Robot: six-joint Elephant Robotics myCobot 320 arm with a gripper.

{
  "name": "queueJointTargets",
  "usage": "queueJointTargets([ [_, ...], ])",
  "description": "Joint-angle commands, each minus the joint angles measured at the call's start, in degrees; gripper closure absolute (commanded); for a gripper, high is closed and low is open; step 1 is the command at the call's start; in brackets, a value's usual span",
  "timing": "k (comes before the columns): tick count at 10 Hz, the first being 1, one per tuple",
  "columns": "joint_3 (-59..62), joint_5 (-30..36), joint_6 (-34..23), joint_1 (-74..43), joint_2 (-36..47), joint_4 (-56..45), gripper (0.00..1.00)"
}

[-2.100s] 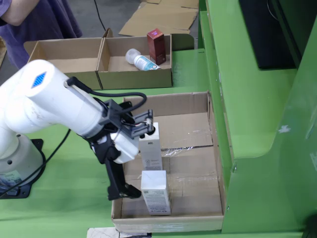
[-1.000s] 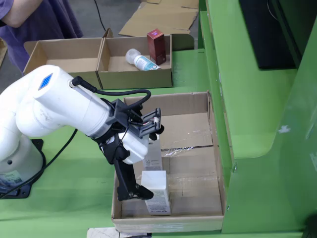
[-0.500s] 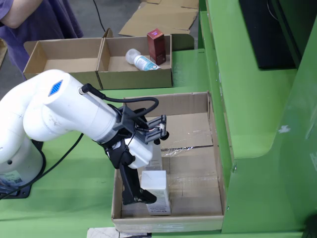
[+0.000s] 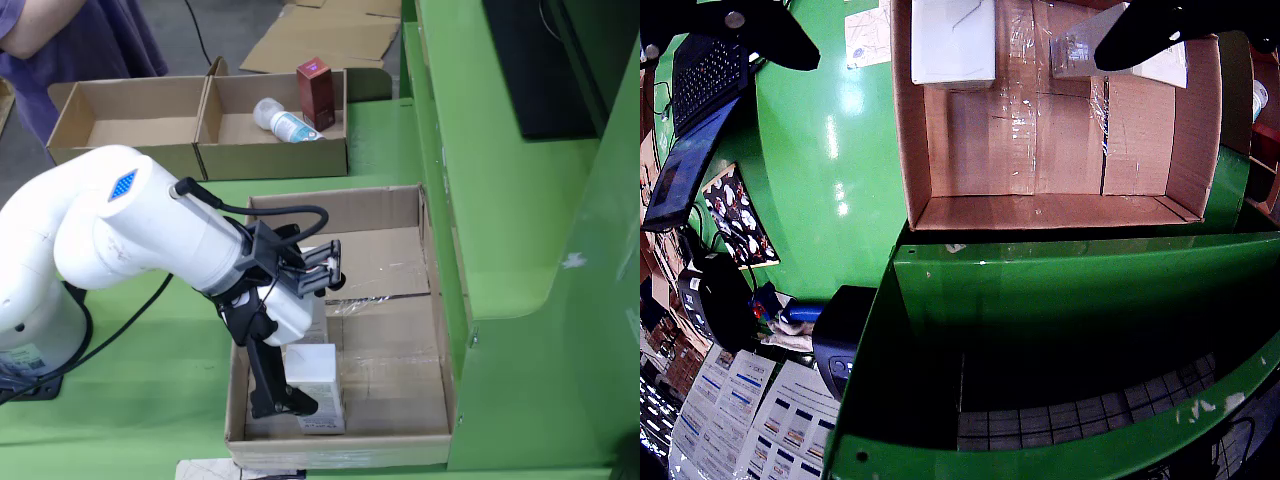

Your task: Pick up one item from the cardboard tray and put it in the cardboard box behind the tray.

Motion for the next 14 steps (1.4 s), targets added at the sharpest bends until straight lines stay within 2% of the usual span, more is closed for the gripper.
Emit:
queueJointTargets([
  [1,1.49,-0.31,0.38,-0.23,-0.78,2.79,0.00],
  [14,1.49,1.87,1.41,-0.29,-3.84,-4.27,0.00],
])
